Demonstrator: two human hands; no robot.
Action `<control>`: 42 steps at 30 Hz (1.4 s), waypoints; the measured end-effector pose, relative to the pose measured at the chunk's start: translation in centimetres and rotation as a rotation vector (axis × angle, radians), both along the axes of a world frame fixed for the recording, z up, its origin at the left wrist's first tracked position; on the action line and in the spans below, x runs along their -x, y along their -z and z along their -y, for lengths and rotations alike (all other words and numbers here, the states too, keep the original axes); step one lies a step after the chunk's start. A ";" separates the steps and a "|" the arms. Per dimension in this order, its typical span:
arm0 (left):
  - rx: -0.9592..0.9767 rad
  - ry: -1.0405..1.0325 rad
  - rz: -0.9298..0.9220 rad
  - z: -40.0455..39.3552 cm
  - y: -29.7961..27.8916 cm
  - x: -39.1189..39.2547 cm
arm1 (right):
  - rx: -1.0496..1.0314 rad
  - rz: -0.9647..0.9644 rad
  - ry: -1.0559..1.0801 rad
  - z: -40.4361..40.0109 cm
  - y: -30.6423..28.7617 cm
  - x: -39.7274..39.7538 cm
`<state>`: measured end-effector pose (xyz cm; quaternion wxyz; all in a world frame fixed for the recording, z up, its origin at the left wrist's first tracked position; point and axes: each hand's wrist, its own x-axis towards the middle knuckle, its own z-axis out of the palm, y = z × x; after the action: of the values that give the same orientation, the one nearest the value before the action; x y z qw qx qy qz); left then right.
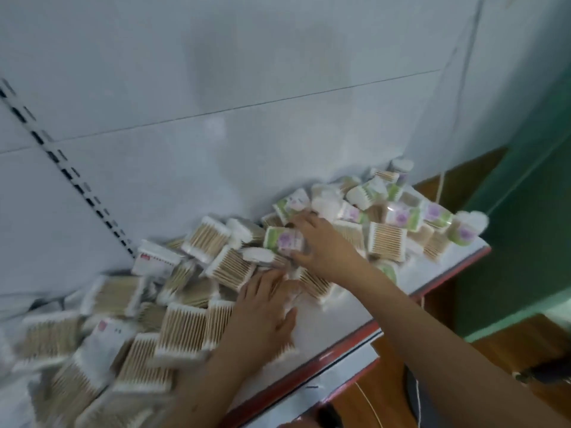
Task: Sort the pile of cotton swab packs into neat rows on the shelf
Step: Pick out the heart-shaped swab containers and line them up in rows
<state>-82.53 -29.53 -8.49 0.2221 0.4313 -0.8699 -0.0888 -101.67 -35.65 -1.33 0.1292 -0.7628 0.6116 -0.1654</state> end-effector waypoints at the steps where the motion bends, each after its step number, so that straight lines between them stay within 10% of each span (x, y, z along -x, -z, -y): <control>1: -0.028 -0.021 -0.012 -0.1 -0.3 0.0 | -0.003 -0.038 -0.043 0.7 0.8 0.2; 4: -0.103 -0.088 -0.059 -0.4 -1.2 0.4 | 0.049 -0.083 -0.116 2.1 1.9 1.1; 10: 0.118 -0.354 -0.269 -1.0 -4.6 2.3 | 0.049 0.486 -0.130 1.2 0.3 2.7; 19: -0.077 -0.372 -0.445 0.5 -7.2 4.6 | -0.373 1.005 -0.206 -2.0 -2.3 3.0; 25: -0.131 -0.458 -0.544 0.6 -6.2 4.1 | 0.123 0.455 0.002 2.7 -3.1 6.5; 32: -0.104 -0.466 -0.496 0.1 -4.8 4.2 | -0.160 0.002 -0.022 8.3 -3.2 7.6; 42: -0.145 -0.525 -0.586 -0.8 -5.7 3.7 | -0.042 0.527 -0.008 5.1 -4.8 4.6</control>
<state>-86.22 -28.74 -2.80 0.4450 0.6097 -0.6215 -0.2097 -106.31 -40.73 3.48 0.3006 -0.6930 0.5570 -0.3452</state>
